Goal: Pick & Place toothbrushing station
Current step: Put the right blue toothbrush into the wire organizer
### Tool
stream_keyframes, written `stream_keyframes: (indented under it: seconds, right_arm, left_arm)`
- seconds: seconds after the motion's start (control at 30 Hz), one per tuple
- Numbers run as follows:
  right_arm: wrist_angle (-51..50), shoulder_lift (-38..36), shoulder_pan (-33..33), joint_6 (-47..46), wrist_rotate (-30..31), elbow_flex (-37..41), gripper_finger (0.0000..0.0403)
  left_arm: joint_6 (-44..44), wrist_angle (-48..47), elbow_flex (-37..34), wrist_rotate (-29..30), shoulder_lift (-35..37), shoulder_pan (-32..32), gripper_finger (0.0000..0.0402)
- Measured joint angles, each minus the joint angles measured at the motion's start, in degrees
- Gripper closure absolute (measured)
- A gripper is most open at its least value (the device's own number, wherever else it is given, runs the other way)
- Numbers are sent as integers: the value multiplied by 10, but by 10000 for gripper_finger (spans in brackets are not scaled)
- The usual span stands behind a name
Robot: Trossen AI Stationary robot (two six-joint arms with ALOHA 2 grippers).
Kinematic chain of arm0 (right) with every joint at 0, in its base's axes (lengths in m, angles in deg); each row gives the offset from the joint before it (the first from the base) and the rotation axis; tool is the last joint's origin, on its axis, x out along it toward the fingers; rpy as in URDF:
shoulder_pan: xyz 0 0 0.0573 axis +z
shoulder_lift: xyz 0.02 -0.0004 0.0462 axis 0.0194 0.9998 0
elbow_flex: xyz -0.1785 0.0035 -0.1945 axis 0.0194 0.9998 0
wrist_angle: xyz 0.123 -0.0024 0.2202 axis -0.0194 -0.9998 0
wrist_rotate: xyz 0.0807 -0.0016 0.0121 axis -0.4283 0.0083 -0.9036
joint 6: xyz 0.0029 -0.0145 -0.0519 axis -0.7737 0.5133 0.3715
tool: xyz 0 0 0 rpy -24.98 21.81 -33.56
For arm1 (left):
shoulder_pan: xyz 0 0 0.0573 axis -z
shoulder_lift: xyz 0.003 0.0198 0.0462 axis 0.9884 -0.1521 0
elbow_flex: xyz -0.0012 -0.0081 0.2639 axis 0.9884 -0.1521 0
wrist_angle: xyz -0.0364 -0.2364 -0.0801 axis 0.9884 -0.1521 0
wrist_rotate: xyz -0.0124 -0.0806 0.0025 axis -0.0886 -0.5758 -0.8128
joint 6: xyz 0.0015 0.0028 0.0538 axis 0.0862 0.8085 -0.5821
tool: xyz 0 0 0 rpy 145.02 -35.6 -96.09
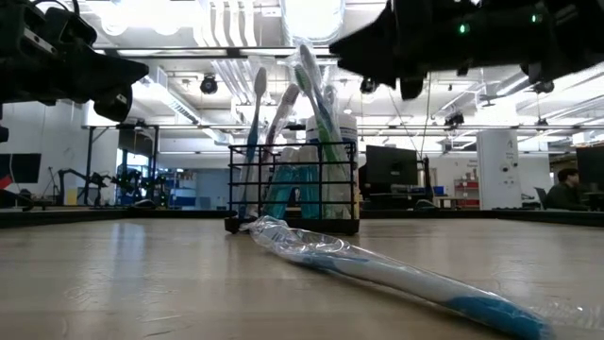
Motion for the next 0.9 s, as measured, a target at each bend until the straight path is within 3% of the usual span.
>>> stream_keyframes:
  seconds: [0.13, 0.33, 0.47, 0.7, 0.9]
  right_arm:
    - [-60, -32, 0, 19, 1, -25, 221]
    - [-298, -36, -8, 8, 1, -139, 221]
    - [-398, -25, -12, 0, 33, -203, 217]
    - [-432, -26, -15, -3, 43, -222, 229]
    - [-439, -23, -14, -9, 32, -221, 293]
  left_arm:
    - [-1, 0, 0, 0, 0, 0, 390]
    - [-2, 0, 0, 1, 0, 0, 390]
    - [-1, -1, 0, 2, 0, 0, 390]
    - [0, -1, 0, 1, 0, 0, 390]
    - [0, -2, 0, 1, 0, 0, 390]
